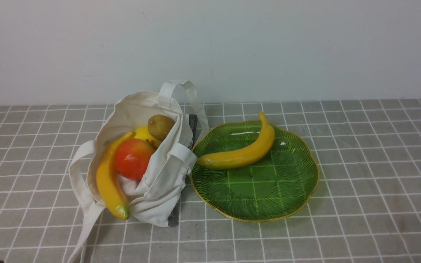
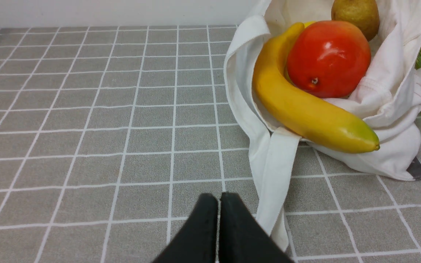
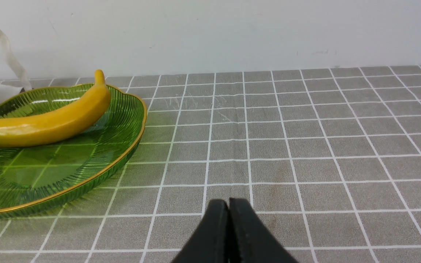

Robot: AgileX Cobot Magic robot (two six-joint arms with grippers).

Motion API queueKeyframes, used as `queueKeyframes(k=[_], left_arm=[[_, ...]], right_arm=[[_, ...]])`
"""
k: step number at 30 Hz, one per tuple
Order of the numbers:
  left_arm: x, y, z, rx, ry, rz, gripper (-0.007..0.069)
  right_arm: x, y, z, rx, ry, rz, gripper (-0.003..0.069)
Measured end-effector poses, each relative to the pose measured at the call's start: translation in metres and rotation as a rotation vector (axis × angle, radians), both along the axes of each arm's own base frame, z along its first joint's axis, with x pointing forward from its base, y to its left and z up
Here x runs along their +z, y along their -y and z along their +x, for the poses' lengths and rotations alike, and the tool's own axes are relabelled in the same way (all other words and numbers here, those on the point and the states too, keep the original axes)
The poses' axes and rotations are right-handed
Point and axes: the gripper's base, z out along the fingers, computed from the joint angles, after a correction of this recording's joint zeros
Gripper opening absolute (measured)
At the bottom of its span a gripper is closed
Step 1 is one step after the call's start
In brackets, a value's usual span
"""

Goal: Take the fruit out of the bag on the grey coffee tablecloth and place them on the plate.
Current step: 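Reach into the white bag and grasp the banana with the left gripper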

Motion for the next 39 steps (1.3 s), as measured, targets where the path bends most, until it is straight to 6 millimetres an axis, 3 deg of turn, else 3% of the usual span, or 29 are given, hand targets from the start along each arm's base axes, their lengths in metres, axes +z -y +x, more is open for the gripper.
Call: queueKeyframes(k=[27, 28, 30, 31, 33, 34, 35, 39], left_arm=[[0.001, 0.001, 0.0, 0.003, 0.004, -0.05, -0.0008], [0.001, 0.002, 0.0, 0.007, 0.006, -0.088, -0.0008], [0.003, 0.008, 0.0, 0.034, -0.004, -0.4, -0.0008], [0.003, 0.009, 0.0, 0.036, -0.009, -0.45, -0.0008], [0.006, 0.017, -0.001, 0.078, -0.064, -0.916, -0.0008], [0.006, 0.018, -0.001, 0.08, -0.067, -0.946, -0.0008], [0.009, 0.022, -0.001, 0.092, -0.095, -1.166, -0.0008], [0.013, 0.024, -0.001, 0.094, -0.112, -1.348, -0.0008]], right_arm=[[0.0, 0.0, 0.0, 0.0, 0.0, 0.0, -0.0014], [0.0, 0.0, 0.0, 0.0, 0.0, 0.0, -0.0014], [0.0, 0.0, 0.0, 0.0, 0.0, 0.0, -0.0014], [0.0, 0.0, 0.0, 0.0, 0.0, 0.0, -0.0014], [0.0, 0.0, 0.0, 0.0, 0.0, 0.0, -0.0014], [0.0, 0.0, 0.0, 0.0, 0.0, 0.0, -0.0014], [0.0, 0.0, 0.0, 0.0, 0.0, 0.0, -0.0014], [0.0, 0.0, 0.0, 0.0, 0.0, 0.0, -0.0014]])
